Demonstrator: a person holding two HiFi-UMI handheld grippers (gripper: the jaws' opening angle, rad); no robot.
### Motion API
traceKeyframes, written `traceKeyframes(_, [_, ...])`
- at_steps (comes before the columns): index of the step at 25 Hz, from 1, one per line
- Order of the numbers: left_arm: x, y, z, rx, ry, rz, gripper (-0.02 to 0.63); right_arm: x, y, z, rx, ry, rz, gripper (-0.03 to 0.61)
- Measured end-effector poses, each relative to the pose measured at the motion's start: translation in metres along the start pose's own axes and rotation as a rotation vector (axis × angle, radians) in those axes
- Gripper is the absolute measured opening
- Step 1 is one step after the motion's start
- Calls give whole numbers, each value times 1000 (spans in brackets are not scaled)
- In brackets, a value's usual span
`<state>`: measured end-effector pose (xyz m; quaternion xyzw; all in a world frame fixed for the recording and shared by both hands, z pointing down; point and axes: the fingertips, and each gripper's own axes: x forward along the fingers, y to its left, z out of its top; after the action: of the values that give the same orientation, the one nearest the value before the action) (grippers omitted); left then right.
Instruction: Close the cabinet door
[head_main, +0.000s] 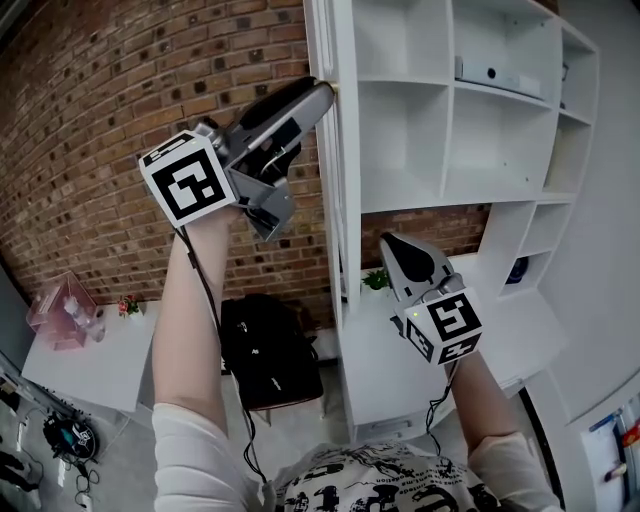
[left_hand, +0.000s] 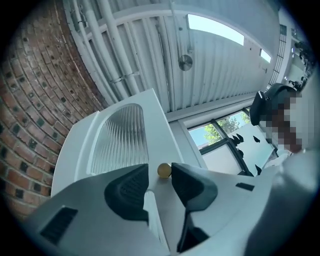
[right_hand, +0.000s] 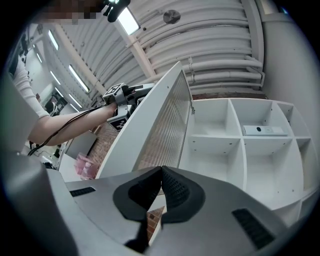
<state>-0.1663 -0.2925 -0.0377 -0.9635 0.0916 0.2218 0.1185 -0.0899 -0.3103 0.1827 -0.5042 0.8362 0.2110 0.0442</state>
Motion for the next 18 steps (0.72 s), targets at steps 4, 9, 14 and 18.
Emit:
traceKeyframes(4, [9,-12,-4,40,8,-40,94,-6,-4,-3,-8,-10,-4,15])
traceKeyframes(9, [20,-15,-9,61,17,-47,92,-17,-10,-7,-10,3,-12,15])
traceKeyframes(14, [40,-18,-5,80,19,-8,92,-32,-29,2,-6,26,-29,15])
traceKeyframes(18, [62,-25,-19,115,29,41,94,-51,-54,-4,4,37,-44,14])
